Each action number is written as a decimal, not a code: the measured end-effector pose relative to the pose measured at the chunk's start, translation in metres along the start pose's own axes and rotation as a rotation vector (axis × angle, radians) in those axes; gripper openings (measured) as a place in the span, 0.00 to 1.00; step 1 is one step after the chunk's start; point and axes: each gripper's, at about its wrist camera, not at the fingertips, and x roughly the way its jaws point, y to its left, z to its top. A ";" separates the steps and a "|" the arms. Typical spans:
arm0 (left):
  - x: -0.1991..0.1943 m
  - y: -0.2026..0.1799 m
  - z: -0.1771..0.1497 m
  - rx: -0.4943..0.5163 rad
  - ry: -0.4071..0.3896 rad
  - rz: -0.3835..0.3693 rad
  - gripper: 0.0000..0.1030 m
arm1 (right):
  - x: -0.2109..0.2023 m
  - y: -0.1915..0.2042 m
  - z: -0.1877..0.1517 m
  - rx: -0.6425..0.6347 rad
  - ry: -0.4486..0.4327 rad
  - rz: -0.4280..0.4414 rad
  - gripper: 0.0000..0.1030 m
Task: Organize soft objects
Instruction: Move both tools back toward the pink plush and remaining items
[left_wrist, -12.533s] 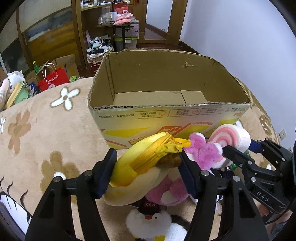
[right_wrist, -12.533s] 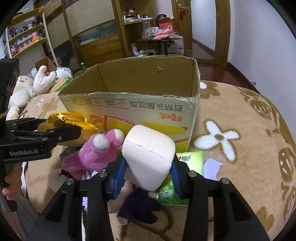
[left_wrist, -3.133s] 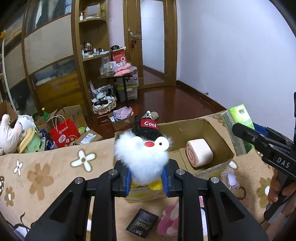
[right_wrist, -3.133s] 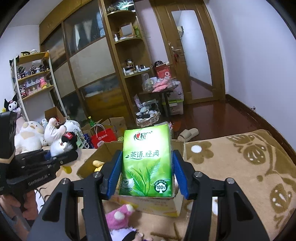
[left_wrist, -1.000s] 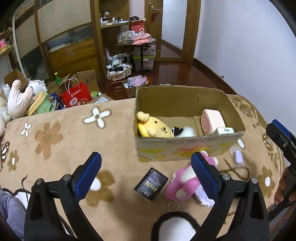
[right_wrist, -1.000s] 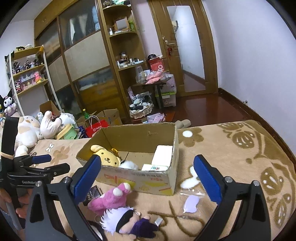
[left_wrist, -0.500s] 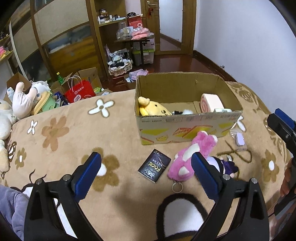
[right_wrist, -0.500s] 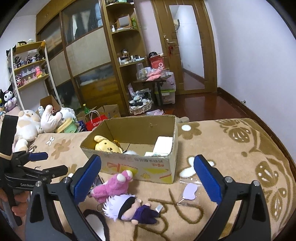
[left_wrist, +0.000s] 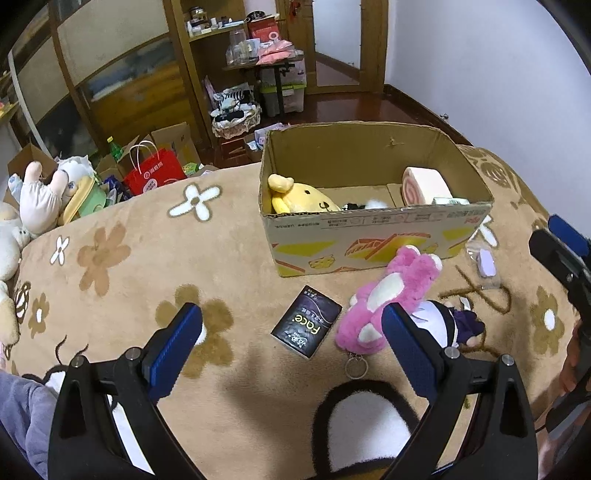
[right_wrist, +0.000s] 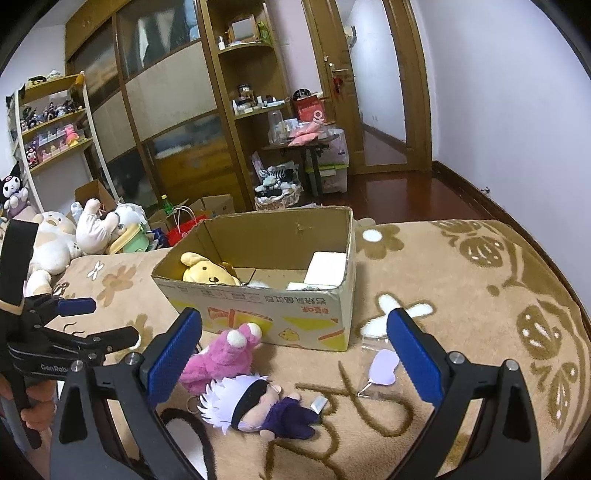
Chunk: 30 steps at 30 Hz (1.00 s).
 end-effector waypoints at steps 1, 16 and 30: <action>0.002 0.001 0.001 -0.007 0.004 -0.001 0.94 | 0.001 0.000 0.000 0.002 0.002 -0.002 1.00; 0.044 0.017 0.007 -0.062 0.127 -0.017 0.94 | 0.030 -0.019 -0.003 0.050 0.049 -0.070 1.00; 0.090 0.019 0.002 -0.073 0.243 0.017 0.94 | 0.068 -0.053 -0.019 0.147 0.176 -0.124 1.00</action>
